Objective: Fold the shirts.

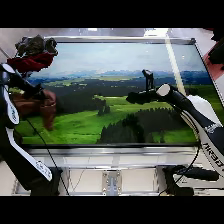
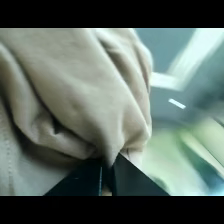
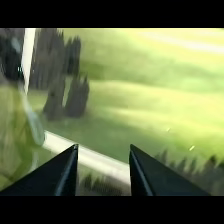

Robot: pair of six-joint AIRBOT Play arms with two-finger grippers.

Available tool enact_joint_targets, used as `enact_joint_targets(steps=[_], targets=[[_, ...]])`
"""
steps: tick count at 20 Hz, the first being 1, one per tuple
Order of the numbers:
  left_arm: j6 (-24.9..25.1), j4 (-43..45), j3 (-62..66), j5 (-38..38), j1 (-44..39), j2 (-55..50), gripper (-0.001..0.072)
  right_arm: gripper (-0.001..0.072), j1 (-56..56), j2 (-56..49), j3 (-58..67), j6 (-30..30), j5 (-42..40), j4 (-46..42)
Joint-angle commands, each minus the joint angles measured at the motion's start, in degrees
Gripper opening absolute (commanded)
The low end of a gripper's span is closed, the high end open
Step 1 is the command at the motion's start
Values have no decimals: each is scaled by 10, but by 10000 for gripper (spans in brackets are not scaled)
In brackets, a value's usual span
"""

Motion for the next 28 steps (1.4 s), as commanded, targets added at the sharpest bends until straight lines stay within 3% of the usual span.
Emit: enact_joint_targets(steps=[1,7,12,13,14,15,21,25,28], targets=[[52,-250,5,-23,-101,7,8,384,-50,17,57,-4,-4,-42],[132,-261,5,24,-424,6,8,384,-186,62,130,-4,21,-49],[141,-203,4,40,-618,-4,18,384,-227,55,129,-27,88,-73],[141,-174,5,39,-631,-3,171,385,-225,47,129,-42,112,-72],[135,-153,5,35,-632,-3,566,384,-222,34,129,-55,140,-72],[121,-133,5,28,-625,-3,714,385,-217,17,129,-66,164,-70],[24,-6,6,-23,-498,7,717,386,-162,-105,114,-121,269,-39],[-2,2,6,-45,-413,8,717,386,-87,-159,106,-169,235,-8],[-6,-1,6,-37,-378,8,717,386,-33,-167,106,-170,171,-60]])
